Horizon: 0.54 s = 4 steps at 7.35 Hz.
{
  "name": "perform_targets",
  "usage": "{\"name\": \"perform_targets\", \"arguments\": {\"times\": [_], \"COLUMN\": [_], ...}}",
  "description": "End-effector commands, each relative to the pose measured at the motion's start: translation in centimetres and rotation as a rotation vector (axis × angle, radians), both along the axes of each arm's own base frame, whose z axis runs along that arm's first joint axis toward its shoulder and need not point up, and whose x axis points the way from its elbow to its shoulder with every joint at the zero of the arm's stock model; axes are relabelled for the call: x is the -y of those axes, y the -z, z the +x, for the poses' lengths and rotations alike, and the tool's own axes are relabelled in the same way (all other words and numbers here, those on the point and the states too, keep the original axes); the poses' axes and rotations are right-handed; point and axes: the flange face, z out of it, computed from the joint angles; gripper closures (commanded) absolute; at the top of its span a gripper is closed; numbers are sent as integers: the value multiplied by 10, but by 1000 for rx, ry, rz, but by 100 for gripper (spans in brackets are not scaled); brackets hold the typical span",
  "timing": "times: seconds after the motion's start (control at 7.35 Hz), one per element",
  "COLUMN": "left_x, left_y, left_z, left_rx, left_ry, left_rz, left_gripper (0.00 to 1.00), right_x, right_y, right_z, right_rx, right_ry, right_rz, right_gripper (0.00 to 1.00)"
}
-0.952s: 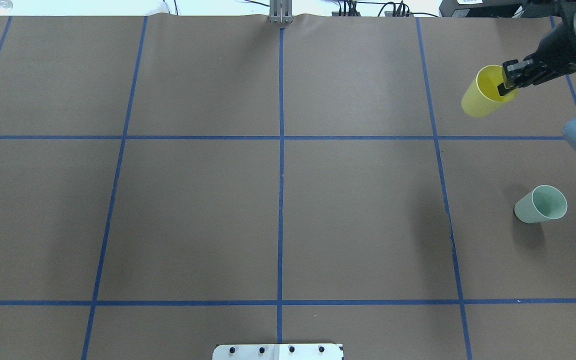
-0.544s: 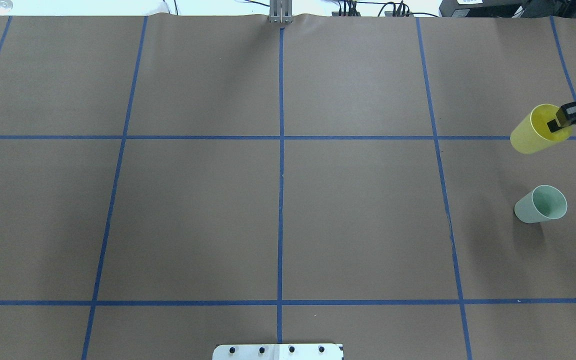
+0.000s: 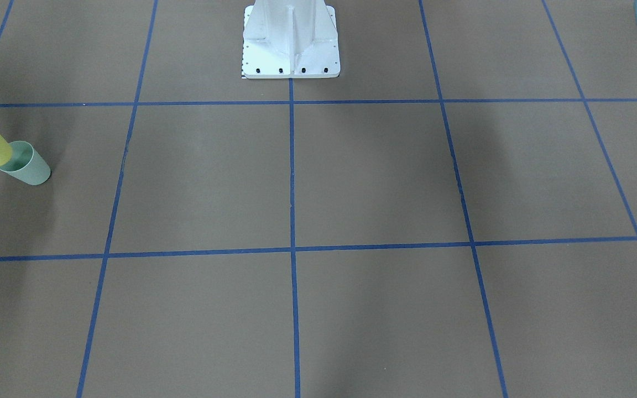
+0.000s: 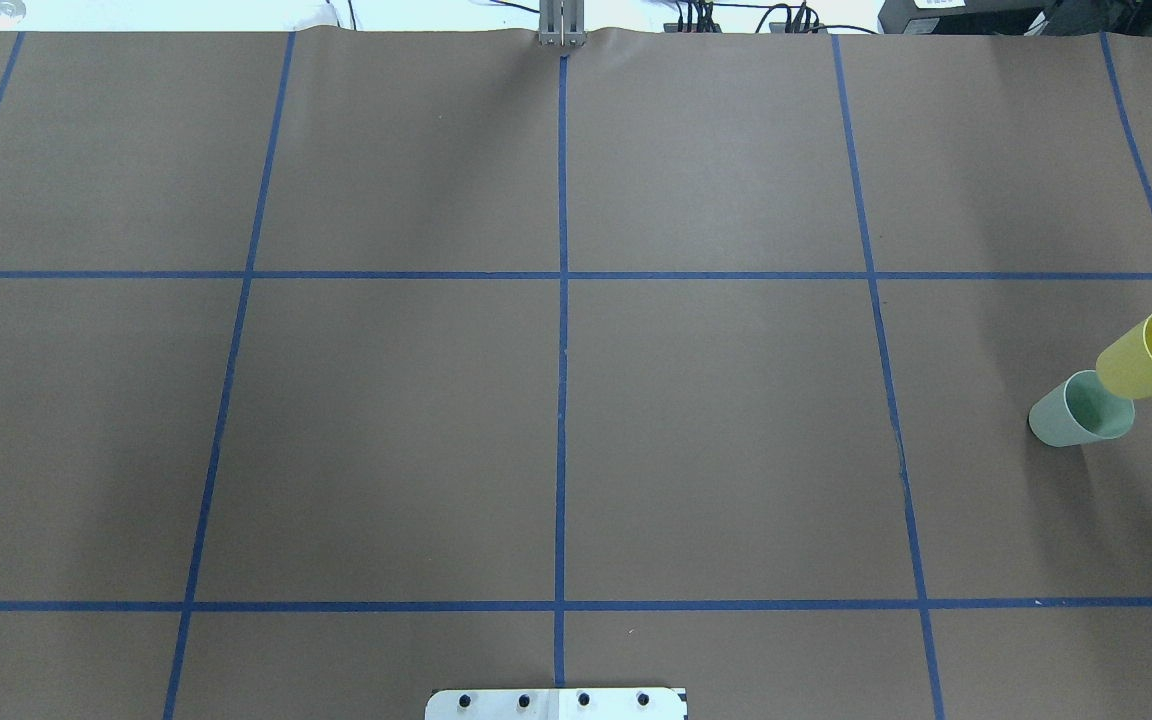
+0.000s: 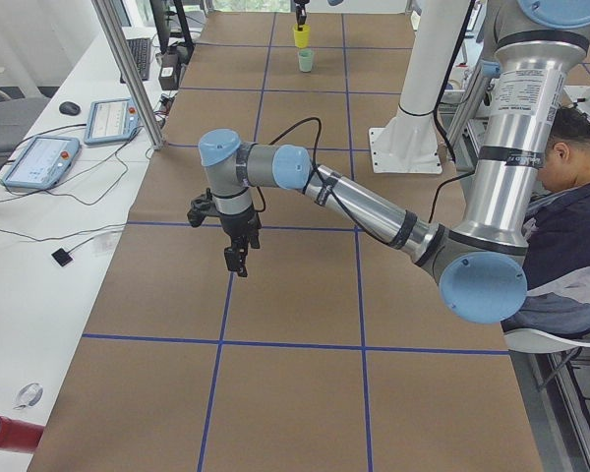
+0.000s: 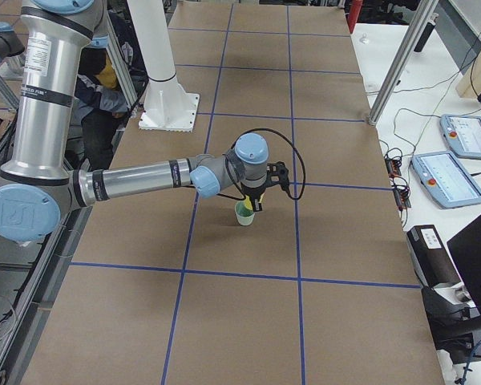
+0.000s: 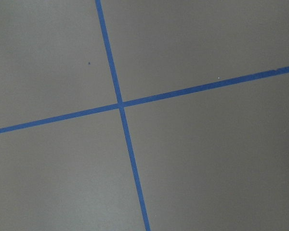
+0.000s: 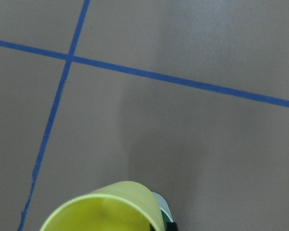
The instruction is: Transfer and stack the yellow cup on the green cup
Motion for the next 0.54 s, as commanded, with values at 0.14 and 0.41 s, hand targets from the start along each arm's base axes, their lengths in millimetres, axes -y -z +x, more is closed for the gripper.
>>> {"name": "perform_targets", "arguments": {"times": [0.14,0.41], "left_x": [-3,-8], "left_y": [-1,2], "left_z": [2,1], "left_rx": [-29,-32], "left_ry": [-1,-1], "left_rz": [-11,-4], "left_gripper": [0,0], "right_x": [-3,-6], "right_y": [-5,-6], "right_z": [-1,-15], "right_rx": [-4,-4], "right_ry": [4,32], "right_rz": [-7,-15], "right_gripper": [100,100]}}
